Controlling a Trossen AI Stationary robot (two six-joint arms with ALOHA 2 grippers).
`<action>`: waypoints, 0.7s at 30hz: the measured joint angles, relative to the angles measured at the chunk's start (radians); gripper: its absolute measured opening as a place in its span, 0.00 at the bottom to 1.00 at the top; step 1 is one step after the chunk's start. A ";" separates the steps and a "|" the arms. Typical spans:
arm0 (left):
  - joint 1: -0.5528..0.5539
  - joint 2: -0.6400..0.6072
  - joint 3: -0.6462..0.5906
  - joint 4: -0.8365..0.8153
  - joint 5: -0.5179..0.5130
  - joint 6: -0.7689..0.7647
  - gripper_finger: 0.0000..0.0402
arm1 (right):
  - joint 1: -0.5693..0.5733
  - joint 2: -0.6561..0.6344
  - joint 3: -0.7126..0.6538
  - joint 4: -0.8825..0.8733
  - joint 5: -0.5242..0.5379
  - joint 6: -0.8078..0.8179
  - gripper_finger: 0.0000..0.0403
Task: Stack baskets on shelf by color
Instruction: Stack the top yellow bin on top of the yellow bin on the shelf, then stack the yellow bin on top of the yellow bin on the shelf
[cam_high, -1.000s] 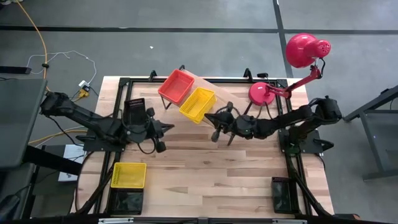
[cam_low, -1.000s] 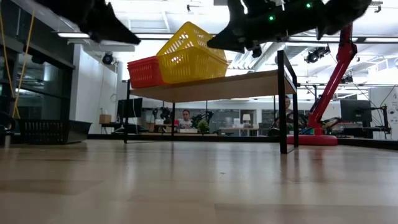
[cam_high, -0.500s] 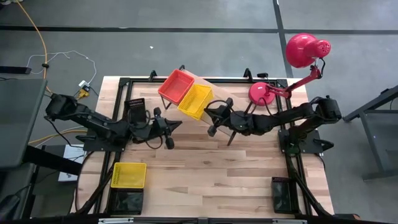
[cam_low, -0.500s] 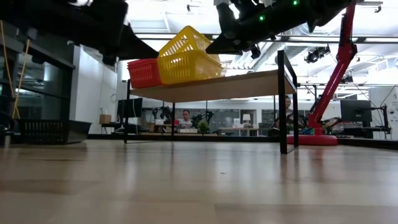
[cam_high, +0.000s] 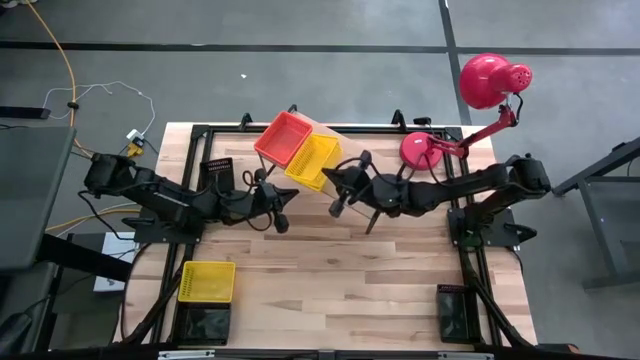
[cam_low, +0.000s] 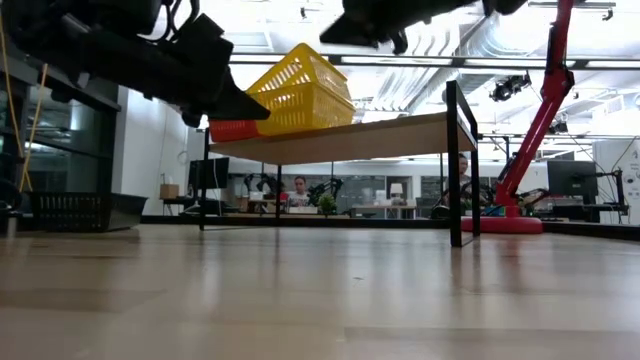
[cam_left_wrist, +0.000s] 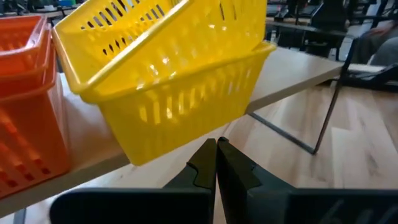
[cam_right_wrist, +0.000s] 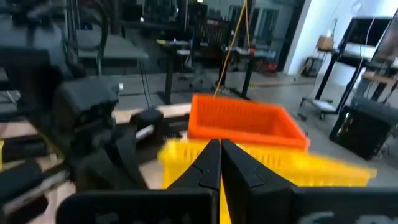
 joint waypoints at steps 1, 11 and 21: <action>0.000 0.000 0.000 0.003 0.000 -0.005 0.00 | -0.001 0.000 0.014 -0.001 0.000 -0.015 0.00; 0.000 0.000 0.000 0.003 -0.001 -0.017 0.00 | -0.115 0.033 0.078 -0.143 -0.104 0.095 0.00; 0.000 0.000 0.000 0.022 -0.004 -0.018 0.00 | -0.130 0.063 0.079 -0.191 -0.128 0.124 0.00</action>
